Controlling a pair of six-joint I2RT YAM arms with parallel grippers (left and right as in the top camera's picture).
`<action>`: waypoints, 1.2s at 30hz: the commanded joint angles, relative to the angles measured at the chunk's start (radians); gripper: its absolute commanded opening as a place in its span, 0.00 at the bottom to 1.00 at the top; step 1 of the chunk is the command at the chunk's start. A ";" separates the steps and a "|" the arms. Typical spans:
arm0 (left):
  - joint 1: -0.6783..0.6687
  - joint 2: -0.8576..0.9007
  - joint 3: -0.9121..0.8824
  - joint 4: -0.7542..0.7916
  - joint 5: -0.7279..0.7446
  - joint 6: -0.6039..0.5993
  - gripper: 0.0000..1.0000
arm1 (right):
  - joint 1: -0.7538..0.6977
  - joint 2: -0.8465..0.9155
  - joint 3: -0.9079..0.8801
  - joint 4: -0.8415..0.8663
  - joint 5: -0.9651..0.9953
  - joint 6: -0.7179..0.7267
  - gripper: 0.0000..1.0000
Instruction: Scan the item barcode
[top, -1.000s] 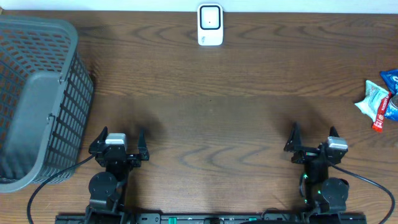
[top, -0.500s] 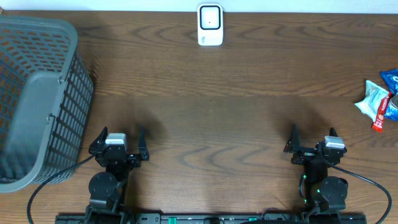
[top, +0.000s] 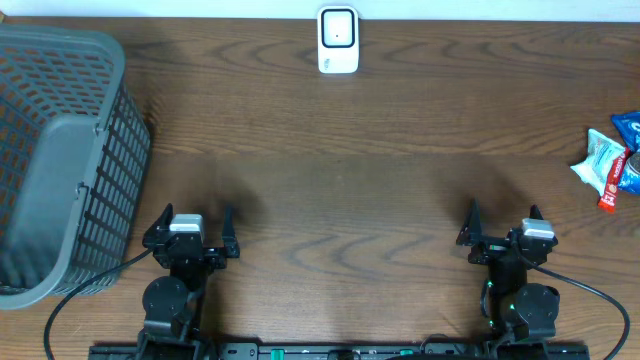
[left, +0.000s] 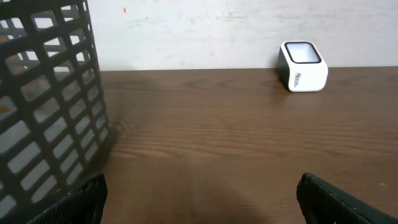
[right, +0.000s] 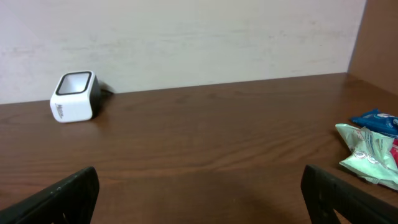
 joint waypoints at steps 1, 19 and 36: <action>0.028 -0.011 -0.038 -0.002 -0.023 0.032 0.98 | 0.010 -0.006 -0.001 -0.003 0.018 -0.013 0.99; 0.061 -0.043 -0.038 -0.012 0.074 0.166 0.98 | 0.010 -0.006 -0.001 -0.003 0.018 -0.013 0.99; 0.061 -0.043 -0.037 -0.010 0.071 0.096 0.98 | 0.010 -0.006 -0.001 -0.003 0.018 -0.013 0.99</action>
